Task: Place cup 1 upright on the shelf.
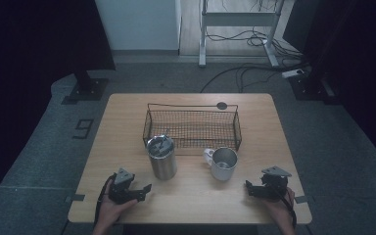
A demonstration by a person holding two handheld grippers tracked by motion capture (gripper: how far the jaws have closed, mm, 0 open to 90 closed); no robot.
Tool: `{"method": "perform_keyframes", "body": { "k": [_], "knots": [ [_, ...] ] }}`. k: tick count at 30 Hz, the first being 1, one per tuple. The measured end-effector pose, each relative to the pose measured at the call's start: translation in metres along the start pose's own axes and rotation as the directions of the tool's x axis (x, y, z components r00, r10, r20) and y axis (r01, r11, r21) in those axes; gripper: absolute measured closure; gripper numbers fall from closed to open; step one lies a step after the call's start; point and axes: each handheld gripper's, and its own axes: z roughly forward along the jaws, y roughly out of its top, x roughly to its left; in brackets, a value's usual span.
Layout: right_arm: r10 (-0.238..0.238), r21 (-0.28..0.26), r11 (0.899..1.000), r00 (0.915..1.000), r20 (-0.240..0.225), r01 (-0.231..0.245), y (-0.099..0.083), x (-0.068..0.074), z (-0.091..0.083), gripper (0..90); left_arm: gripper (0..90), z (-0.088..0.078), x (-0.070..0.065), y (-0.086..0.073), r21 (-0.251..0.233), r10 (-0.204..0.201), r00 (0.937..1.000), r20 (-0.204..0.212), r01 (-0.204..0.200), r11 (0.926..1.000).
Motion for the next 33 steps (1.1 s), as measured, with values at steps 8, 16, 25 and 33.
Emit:
{"method": "perform_keyframes", "body": {
  "k": [8,16,25,33],
  "knots": [
    [0.001,0.000,1.000,1.0000,0.001,-0.001,0.000,0.000,0.000,1.7,16.7,-0.002,-0.004,0.001,-0.034,0.001,1.0000,0.009,-0.001,0.9994],
    [0.007,-0.004,1.000,1.0000,0.005,-0.007,-0.001,0.001,-0.001,3.2,16.0,-0.012,0.003,0.001,-0.075,-0.042,0.9991,-0.008,0.041,0.9964],
    [0.004,-0.007,1.000,1.0000,0.005,-0.004,-0.001,0.000,-0.002,3.9,14.7,-0.022,0.003,0.005,-0.123,-0.046,0.9989,0.014,0.047,0.9913],
    [0.007,-0.007,1.000,0.9999,0.008,-0.007,-0.001,0.000,-0.002,4.4,14.8,-0.030,0.001,0.009,-0.154,-0.044,0.9987,0.026,0.047,0.9870]
  ]
}}
